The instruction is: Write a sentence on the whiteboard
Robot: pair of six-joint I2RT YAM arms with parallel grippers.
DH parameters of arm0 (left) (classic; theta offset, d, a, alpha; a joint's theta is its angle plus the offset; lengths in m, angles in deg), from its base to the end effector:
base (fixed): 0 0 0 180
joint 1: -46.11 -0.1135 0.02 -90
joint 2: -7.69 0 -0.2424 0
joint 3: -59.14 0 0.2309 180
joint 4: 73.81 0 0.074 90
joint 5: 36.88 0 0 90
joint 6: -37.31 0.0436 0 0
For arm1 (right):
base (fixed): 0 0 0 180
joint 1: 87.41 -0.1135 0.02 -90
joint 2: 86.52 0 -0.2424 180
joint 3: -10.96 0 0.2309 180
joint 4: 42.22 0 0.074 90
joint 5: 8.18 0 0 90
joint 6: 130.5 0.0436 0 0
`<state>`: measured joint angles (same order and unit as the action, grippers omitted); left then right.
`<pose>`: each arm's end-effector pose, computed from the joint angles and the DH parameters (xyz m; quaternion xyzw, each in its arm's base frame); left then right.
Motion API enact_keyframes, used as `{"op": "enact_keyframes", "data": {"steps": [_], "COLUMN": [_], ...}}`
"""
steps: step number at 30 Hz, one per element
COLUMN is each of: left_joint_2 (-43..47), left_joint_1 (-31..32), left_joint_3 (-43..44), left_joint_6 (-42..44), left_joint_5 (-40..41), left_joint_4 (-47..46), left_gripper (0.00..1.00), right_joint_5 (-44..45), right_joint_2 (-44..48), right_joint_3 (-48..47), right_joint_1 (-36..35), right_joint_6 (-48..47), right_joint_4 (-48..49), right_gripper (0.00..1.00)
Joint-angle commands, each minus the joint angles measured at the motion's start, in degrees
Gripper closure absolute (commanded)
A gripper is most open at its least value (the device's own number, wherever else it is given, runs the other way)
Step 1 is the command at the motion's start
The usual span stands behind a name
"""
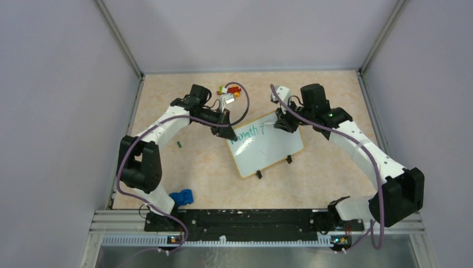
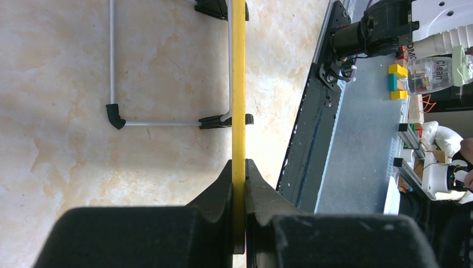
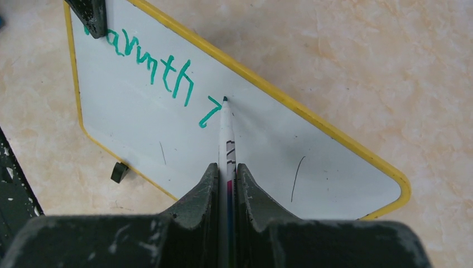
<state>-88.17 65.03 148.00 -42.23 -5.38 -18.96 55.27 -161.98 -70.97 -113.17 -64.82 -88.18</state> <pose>0.2903 -0.1388 0.2412 0.3296 0.7885 -0.4883 0.1766 0.2399 0.1374 0.3023 -0.4613 0.7561 0.2129 0.4126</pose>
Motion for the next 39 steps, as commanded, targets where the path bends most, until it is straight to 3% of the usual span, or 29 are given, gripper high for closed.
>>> {"op": "enact_keyframes", "data": {"steps": [1, 21, 39], "left_joint_2": [0.74, 1.02, 0.90], "left_joint_1": [-0.09, -0.07, -0.06], "left_joint_3": [0.83, 0.77, 0.78], "left_joint_6": [0.95, 1.24, 1.32], "left_joint_5": [-0.70, -0.61, -0.55], "left_joint_4": [0.99, 1.17, 1.25], "left_gripper": [1.00, 1.00, 1.00], "right_joint_5": [1.06, -2.72, -1.95], "right_joint_2": [-1.46, 2.43, -1.28], "right_joint_3": [-2.29, -1.98, -0.61], "right_joint_1": [-0.10, 2.72, 2.73], "right_joint_6": [0.02, -0.80, -1.35], "right_joint_4": [2.52, -1.67, 0.39], "right_gripper": [1.00, 1.00, 1.00]}}
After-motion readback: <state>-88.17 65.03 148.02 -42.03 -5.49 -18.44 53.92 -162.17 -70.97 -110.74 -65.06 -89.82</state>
